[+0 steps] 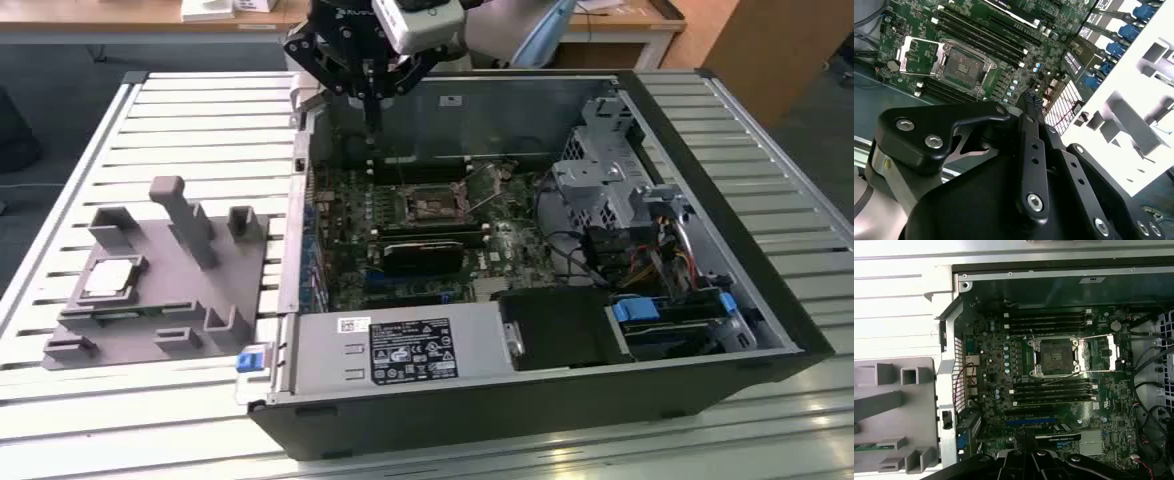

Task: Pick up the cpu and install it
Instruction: 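Reach for the cpu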

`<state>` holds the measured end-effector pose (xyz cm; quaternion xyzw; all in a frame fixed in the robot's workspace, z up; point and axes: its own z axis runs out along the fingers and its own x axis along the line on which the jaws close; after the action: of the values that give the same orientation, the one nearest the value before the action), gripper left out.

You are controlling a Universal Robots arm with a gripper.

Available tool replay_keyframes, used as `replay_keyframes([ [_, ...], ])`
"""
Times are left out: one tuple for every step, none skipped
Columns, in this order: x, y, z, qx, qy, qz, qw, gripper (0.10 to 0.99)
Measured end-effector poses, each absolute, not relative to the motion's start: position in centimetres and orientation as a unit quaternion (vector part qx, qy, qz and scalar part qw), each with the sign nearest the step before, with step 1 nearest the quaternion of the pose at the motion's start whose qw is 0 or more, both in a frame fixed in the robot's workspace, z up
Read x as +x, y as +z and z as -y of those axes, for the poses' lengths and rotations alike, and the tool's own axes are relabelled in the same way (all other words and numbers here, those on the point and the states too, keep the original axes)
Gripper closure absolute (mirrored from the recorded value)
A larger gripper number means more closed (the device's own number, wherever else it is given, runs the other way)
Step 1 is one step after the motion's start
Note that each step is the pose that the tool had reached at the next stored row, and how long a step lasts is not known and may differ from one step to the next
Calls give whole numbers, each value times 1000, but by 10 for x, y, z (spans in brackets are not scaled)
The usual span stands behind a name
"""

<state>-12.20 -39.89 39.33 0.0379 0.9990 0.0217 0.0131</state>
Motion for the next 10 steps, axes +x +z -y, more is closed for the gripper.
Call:
replay_keyframes([
  [-122,393,399,38,22,-999,13,980],
  [-122,393,399,38,22,-999,13,980],
  [-122,393,399,38,22,-999,13,980],
  [-122,393,399,38,22,-999,13,980],
  [-122,393,399,38,22,-999,13,980],
  [-122,393,399,38,22,-999,13,980],
  [-123,393,399,38,22,-999,13,980],
  [-123,393,399,38,22,-999,13,980],
  [-123,393,399,38,22,-999,13,980],
  [-123,393,399,38,22,-999,13,980],
])
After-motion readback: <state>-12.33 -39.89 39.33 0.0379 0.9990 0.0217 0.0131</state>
